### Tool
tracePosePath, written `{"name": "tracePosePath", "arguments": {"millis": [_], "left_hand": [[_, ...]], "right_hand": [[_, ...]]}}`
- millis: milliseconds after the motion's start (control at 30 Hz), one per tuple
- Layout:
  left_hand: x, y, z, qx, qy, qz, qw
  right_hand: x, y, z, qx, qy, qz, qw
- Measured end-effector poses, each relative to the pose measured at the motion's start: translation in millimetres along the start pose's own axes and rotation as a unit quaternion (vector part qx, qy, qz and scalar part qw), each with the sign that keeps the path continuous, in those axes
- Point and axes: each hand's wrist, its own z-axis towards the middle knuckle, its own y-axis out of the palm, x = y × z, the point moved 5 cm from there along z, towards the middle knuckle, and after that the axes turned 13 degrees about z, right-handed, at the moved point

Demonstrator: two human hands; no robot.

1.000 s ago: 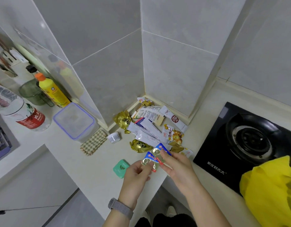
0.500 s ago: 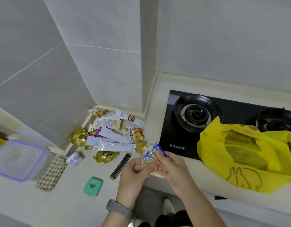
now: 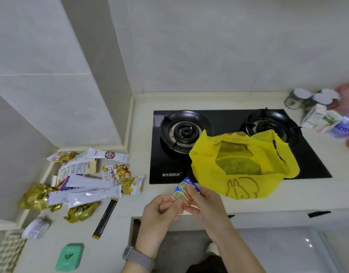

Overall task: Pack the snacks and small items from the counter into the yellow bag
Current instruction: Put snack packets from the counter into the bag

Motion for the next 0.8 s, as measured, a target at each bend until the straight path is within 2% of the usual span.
{"name": "tracePosePath", "arguments": {"millis": [433, 567, 800], "left_hand": [[29, 73, 37, 0.013, 0.012, 0.045, 0.999], [39, 107, 48, 0.002, 0.024, 0.073, 0.997], [43, 152, 65, 0.034, 0.054, 0.137, 0.989]], "right_hand": [[-85, -91, 42, 0.112, -0.007, 0.087, 0.990], [-105, -124, 56, 0.106, 0.004, 0.081, 0.991], [-131, -170, 74, 0.085, 0.009, 0.033, 0.996]]}}
